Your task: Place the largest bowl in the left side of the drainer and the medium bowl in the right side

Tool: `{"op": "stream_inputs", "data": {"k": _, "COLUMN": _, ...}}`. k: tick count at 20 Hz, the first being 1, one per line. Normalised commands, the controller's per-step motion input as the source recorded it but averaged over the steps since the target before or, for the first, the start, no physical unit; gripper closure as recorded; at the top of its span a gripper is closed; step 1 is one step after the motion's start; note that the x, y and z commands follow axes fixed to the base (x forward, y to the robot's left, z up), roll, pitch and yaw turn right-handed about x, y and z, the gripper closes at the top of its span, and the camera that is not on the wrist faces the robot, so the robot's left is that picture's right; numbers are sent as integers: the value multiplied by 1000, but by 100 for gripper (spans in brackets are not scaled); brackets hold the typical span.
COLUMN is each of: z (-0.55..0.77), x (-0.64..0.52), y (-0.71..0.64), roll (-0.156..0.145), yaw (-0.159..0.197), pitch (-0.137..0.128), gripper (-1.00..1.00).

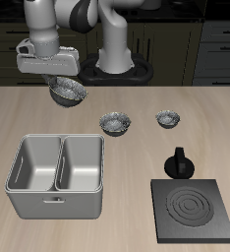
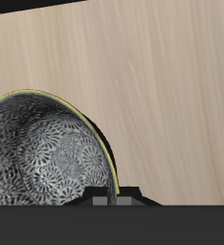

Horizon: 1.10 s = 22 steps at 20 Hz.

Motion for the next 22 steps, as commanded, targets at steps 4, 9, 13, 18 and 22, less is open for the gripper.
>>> {"op": "stream_inputs", "data": {"k": 4, "z": 531, "x": 157, "y": 53, "roll": -73, "yaw": -1, "pitch": -17, "gripper": 100}}
{"op": "stream_inputs", "data": {"k": 9, "z": 428, "x": 194, "y": 215, "roll": 12, "yaw": 47, "pitch": -16, "gripper": 100}}
{"op": "stream_inputs", "data": {"k": 13, "z": 433, "x": 211, "y": 102, "roll": -32, "yaw": 23, "pitch": -14, "gripper": 100}}
{"op": "stream_inputs", "data": {"k": 18, "z": 330, "x": 177, "y": 164, "roll": -21, "yaw": 19, "pitch": -10, "gripper": 100}}
{"op": "stream_inputs", "data": {"k": 22, "z": 347, "x": 188, "y": -37, "roll": -22, "yaw": 14, "pitch": -23, "gripper": 100}}
